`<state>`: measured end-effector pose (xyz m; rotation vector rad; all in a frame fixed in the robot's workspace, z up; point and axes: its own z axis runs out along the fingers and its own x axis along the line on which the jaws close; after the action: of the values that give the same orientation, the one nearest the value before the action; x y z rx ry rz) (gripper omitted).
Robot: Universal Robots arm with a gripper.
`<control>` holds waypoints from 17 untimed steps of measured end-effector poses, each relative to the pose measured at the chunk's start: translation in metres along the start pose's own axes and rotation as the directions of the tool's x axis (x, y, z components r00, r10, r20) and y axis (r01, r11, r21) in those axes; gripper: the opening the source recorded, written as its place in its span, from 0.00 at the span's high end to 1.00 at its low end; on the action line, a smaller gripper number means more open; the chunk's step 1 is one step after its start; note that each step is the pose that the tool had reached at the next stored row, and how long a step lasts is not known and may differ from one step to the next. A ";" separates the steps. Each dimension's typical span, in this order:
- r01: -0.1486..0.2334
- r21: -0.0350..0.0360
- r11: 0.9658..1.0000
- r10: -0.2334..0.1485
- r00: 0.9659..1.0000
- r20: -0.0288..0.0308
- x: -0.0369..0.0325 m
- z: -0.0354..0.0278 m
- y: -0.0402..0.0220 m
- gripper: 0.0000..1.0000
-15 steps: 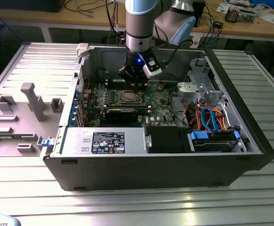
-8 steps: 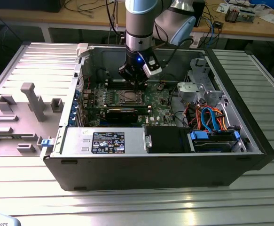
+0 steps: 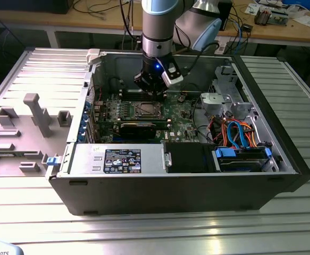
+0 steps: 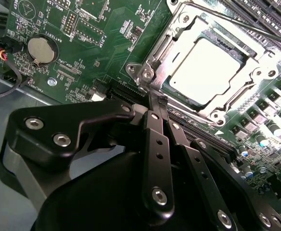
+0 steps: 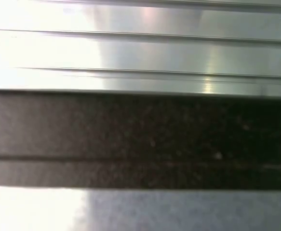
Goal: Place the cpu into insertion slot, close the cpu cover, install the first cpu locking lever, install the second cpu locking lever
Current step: 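Install the first cpu locking lever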
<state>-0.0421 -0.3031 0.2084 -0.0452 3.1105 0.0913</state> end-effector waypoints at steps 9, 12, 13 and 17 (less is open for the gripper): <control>0.000 -0.009 1.000 0.000 1.000 0.000 0.0000 0.0015 -0.0001 0.89; 0.000 -0.011 1.000 0.000 1.000 0.000 0.0000 0.0018 -0.0001 0.89; 0.000 -0.011 1.000 0.000 1.000 0.000 0.0000 0.0018 -0.0001 0.89; 0.000 -0.011 1.000 0.000 1.000 0.000 0.0000 0.0020 -0.0001 0.89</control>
<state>-0.0420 -0.3031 0.2064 -0.0451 3.1099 0.1077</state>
